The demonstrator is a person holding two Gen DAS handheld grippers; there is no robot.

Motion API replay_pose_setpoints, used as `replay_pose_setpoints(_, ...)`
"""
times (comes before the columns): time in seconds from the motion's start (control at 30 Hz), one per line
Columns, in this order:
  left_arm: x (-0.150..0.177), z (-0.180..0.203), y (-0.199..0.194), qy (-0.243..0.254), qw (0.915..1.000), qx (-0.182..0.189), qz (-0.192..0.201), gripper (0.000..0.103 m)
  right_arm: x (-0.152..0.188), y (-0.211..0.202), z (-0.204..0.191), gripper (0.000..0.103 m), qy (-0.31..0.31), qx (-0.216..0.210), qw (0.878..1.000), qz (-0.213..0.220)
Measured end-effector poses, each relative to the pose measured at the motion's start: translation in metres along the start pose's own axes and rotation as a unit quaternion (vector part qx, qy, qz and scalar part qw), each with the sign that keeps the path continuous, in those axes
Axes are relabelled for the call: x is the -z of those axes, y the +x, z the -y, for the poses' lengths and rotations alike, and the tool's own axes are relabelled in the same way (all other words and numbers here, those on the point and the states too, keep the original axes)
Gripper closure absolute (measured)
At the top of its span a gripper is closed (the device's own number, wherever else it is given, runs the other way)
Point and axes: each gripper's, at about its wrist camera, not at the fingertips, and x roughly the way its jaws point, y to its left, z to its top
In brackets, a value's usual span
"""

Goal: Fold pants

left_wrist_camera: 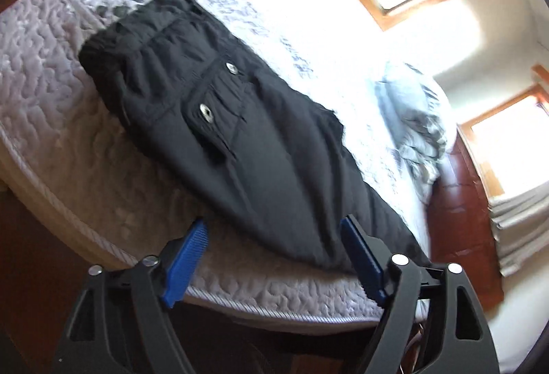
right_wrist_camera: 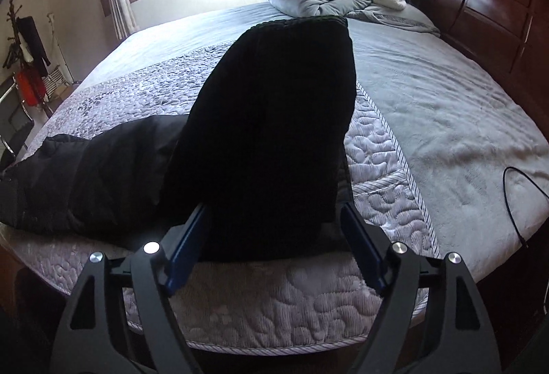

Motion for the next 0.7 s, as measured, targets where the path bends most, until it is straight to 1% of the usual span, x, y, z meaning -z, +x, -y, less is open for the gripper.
replay_pose_setpoints(0.03, -0.003, 0.000, 0.004, 0.001, 0.9997, -0.024, -0.003, 0.019, 0.000, -0.001, 0.000, 0.025, 0.003, -0.001, 1.000, 0.002)
replay_pose_setpoints(0.07, -0.009, 0.002, 0.009, -0.001, 0.9993, -0.038, -0.004, 0.019, 0.001, -0.004, -0.001, 0.025, 0.006, -0.004, 1.000, 0.004)
replay_pose_setpoints(0.1, -0.013, 0.002, 0.012, -0.006, 0.9994, -0.036, -0.001, 0.020, 0.002, -0.006, -0.002, 0.025, 0.007, -0.006, 1.000, 0.005)
replay_pose_setpoints(0.13, -0.018, 0.001, 0.014, -0.014, 0.9994, -0.030, 0.004, 0.022, 0.003, -0.008, -0.004, 0.025, 0.008, -0.007, 1.000, 0.006)
replay_pose_setpoints(0.2, -0.026, 0.002, 0.020, -0.026, 0.9991, -0.029, 0.016, 0.037, 0.003, -0.010, -0.006, 0.025, 0.009, -0.007, 1.000, 0.003)
replay_pose_setpoints(0.23, -0.032, 0.005, 0.026, -0.022, 0.9989, -0.040, 0.013, 0.054, 0.003, -0.011, -0.006, 0.025, 0.010, -0.004, 1.000, 0.002)
replay_pose_setpoints(0.27, -0.035, 0.004, 0.030, -0.017, 0.9985, -0.052, 0.008, 0.073, 0.002, -0.013, -0.006, 0.025, 0.014, -0.005, 1.000, 0.002)
replay_pose_setpoints(0.3, -0.039, 0.005, 0.034, -0.014, 0.9980, -0.061, 0.006, 0.081, 0.002, -0.016, -0.004, 0.025, 0.026, -0.014, 1.000, 0.001)
replay_pose_setpoints(0.33, -0.043, 0.004, 0.037, -0.016, 0.9980, -0.061, 0.005, 0.089, 0.002, -0.019, 0.000, 0.025, 0.042, -0.022, 0.999, 0.000)
replay_pose_setpoints(0.37, -0.047, 0.002, 0.041, -0.026, 0.9985, -0.048, 0.005, 0.094, 0.001, -0.023, 0.007, 0.025, 0.076, -0.033, 0.997, -0.001)
replay_pose_setpoints(0.4, -0.049, 0.000, 0.042, -0.036, 0.9986, -0.036, 0.011, 0.095, 0.000, -0.026, 0.013, 0.024, 0.105, -0.043, 0.994, -0.006)
replay_pose_setpoints(0.43, -0.050, 0.000, 0.042, -0.039, 0.9986, -0.032, 0.015, 0.096, 0.000, -0.029, 0.020, 0.024, 0.139, -0.055, 0.989, -0.011)
replay_pose_setpoints(0.5, -0.052, 0.002, 0.042, -0.030, 0.9989, -0.027, 0.025, 0.097, -0.002, -0.036, 0.032, 0.024, 0.202, -0.101, 0.974, -0.015)
replay_pose_setpoints(0.57, -0.053, 0.002, 0.040, -0.029, 0.9988, -0.019, 0.034, 0.097, -0.006, -0.040, 0.037, 0.023, 0.250, -0.133, 0.959, -0.031)
replay_pose_setpoints(0.63, -0.050, 0.002, 0.042, -0.024, 0.9988, -0.027, 0.032, 0.097, -0.012, -0.040, 0.034, 0.023, 0.286, -0.159, 0.943, -0.051)
replay_pose_setpoints(0.7, -0.045, 0.003, 0.042, -0.006, 0.9987, -0.042, 0.030, 0.097, -0.019, -0.038, 0.021, 0.023, 0.302, -0.181, 0.933, -0.074)
